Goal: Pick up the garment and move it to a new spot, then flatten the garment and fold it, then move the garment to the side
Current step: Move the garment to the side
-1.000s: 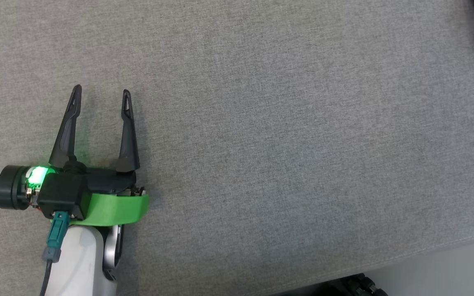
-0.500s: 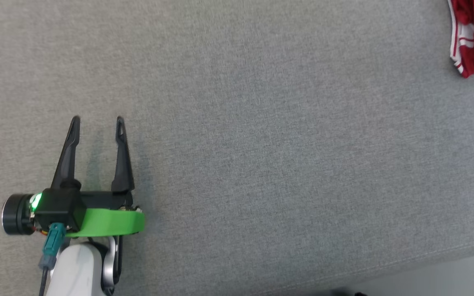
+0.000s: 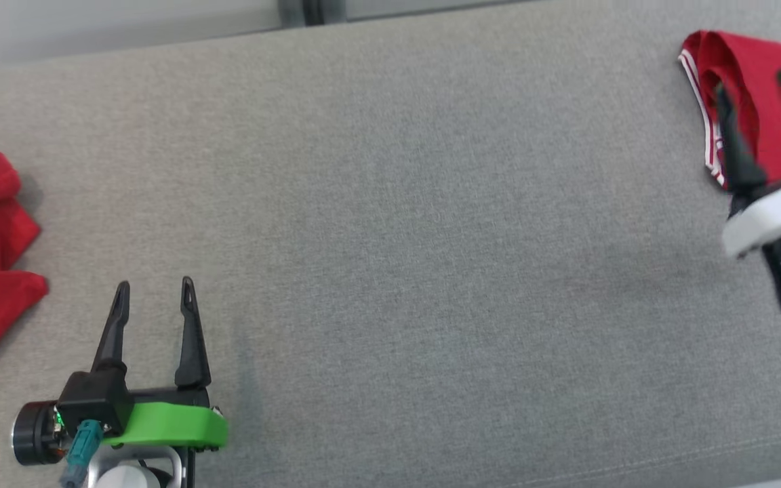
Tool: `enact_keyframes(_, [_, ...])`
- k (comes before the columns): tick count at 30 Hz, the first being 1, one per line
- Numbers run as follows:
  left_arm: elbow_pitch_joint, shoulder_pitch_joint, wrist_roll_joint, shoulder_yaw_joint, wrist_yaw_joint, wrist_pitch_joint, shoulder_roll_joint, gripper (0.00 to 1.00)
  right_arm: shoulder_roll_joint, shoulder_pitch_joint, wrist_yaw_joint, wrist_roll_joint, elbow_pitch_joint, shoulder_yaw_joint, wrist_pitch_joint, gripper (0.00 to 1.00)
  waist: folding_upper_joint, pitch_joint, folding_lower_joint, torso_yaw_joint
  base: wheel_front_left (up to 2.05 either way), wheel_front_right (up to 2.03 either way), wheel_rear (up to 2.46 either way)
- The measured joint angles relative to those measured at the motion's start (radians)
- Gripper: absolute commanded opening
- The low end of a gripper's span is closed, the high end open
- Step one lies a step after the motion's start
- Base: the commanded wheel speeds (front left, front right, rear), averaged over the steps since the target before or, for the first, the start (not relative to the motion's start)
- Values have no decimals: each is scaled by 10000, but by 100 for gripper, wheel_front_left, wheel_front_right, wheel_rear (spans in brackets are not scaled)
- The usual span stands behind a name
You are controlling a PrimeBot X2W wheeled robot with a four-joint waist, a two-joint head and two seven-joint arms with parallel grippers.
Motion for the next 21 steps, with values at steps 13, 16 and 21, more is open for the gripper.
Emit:
enact_keyframes(13, [621, 498, -134, 240, -339, 0, -130, 100, 2061, 4171, 0, -353, -2203, -1390, 0, 100, 0, -1423, 0, 911, 0, 0, 0])
enact_keyframes(16, [719, 622, -134, 286, -389, 0, -138, 100, 2458, 4934, -2, -656, -2583, -1517, -2, 100, 0, -1669, 0, 1092, 0, 0, 0])
enact_keyframes(21, [849, 702, -132, 349, -466, 0, -151, 100, 2924, 5628, -2, -991, -2894, -1661, 0, 100, 0, -2020, 0, 1311, 0, 0, 0])
